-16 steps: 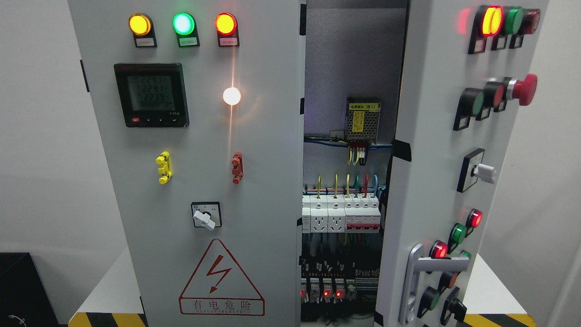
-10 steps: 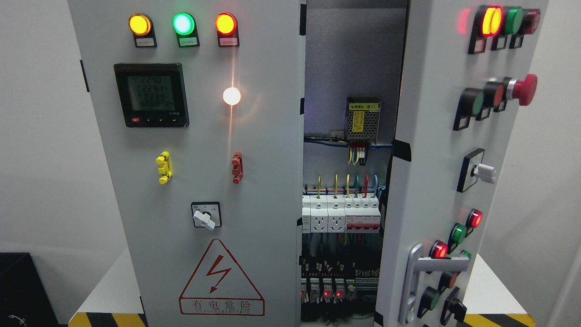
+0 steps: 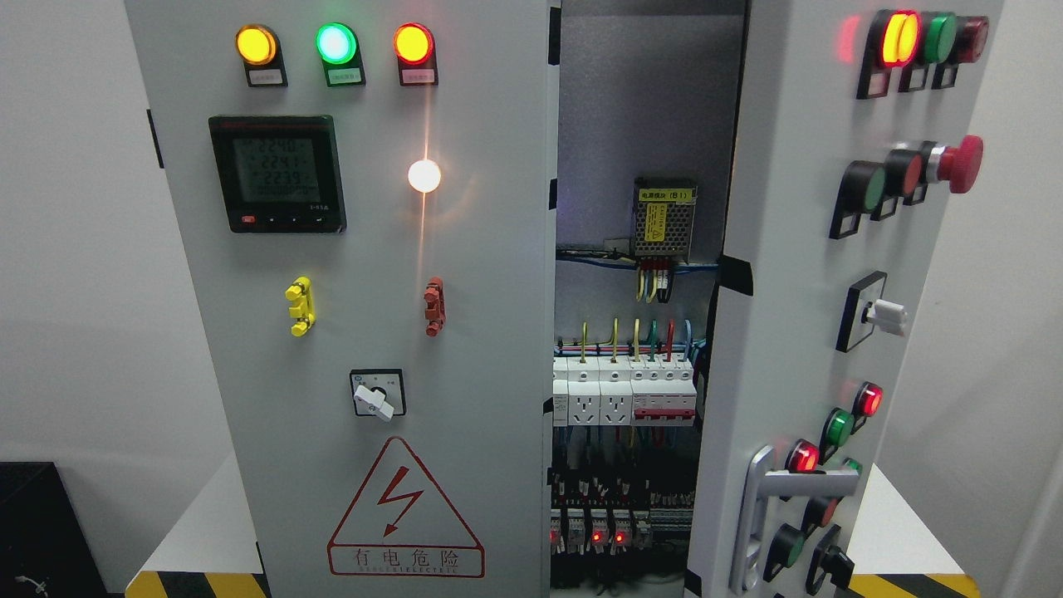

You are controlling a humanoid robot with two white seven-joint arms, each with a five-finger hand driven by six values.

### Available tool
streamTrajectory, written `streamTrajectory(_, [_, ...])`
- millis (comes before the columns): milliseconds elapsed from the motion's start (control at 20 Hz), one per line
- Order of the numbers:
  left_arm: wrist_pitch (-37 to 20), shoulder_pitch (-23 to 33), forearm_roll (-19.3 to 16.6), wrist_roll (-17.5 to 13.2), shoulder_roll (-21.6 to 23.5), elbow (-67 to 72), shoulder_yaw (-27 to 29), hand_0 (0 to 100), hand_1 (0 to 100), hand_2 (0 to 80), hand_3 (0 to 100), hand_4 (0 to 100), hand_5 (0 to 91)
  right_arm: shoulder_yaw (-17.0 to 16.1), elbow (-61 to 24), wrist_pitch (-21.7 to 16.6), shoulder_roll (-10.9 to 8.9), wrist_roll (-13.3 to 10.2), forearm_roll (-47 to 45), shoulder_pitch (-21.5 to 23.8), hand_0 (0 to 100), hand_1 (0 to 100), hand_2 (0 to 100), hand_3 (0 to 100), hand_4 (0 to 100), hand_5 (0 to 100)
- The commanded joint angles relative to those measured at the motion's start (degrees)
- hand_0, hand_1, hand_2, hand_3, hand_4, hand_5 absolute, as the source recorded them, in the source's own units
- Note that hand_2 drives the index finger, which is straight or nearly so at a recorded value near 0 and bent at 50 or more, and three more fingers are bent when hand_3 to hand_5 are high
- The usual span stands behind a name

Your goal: Open door with both hands

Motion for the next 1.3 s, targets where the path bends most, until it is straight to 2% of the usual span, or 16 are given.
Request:
streamTrajectory(0, [0.0, 2.5, 0.1, -0.3, 1.8, -12.5, 0.1, 0, 0, 0.0, 0, 0, 0.0, 0.0, 0.0, 0.0, 0.00, 0.0, 0.0, 0.0, 0, 0, 0, 0, 0, 0])
streamTrajectory(351, [-0.1, 4.1, 0.3, -0.4, 4.6, -23.6, -0.6, 0, 0, 0.0, 0, 0, 0.0, 0.0, 0.0, 0.0, 0.00, 0.0, 0.0, 0.0, 0, 0, 0, 0, 0, 0])
streamTrajectory(601, [0.0, 8.9, 0.4, -0.4, 6.7, -38.0, -0.7, 0, 0, 0.0, 0, 0, 0.0, 0.0, 0.0, 0.0, 0.00, 0.0, 0.0, 0.0, 0, 0, 0, 0, 0, 0])
streamTrajectory(701, [0.0, 9.8, 0.4, -0.3, 8.2, -42.5, -2.5, 0, 0, 0.0, 0, 0, 0.0, 0.0, 0.0, 0.0, 0.00, 0.0, 0.0, 0.0, 0, 0, 0, 0, 0, 0])
streamTrajectory(852, [0.1, 12.0, 0.9, -0.3, 12.9, -50.8, -8.3, 0, 0, 0.0, 0, 0, 0.0, 0.0, 0.0, 0.0, 0.00, 0.0, 0.0, 0.0, 0, 0, 0, 0, 0, 0])
streamTrajectory(952, [0.3, 13.6, 3.5, -0.3, 16.6, -57.8, -11.7, 0, 0, 0.0, 0, 0, 0.0, 0.0, 0.0, 0.0, 0.00, 0.0, 0.0, 0.0, 0, 0, 0, 0, 0, 0])
streamTrajectory(1102, [0.5, 14.7, 7.1, -0.3, 19.8, -65.9, -12.1, 0, 0, 0.0, 0, 0, 0.0, 0.0, 0.0, 0.0, 0.00, 0.0, 0.0, 0.0, 0, 0, 0, 0, 0, 0])
streamTrajectory(1252, [0.7, 15.2, 7.5, -0.4, 23.4, -73.7, -12.1, 0, 0, 0.0, 0, 0, 0.0, 0.0, 0.0, 0.0, 0.00, 0.0, 0.0, 0.0, 0, 0, 0, 0, 0, 0])
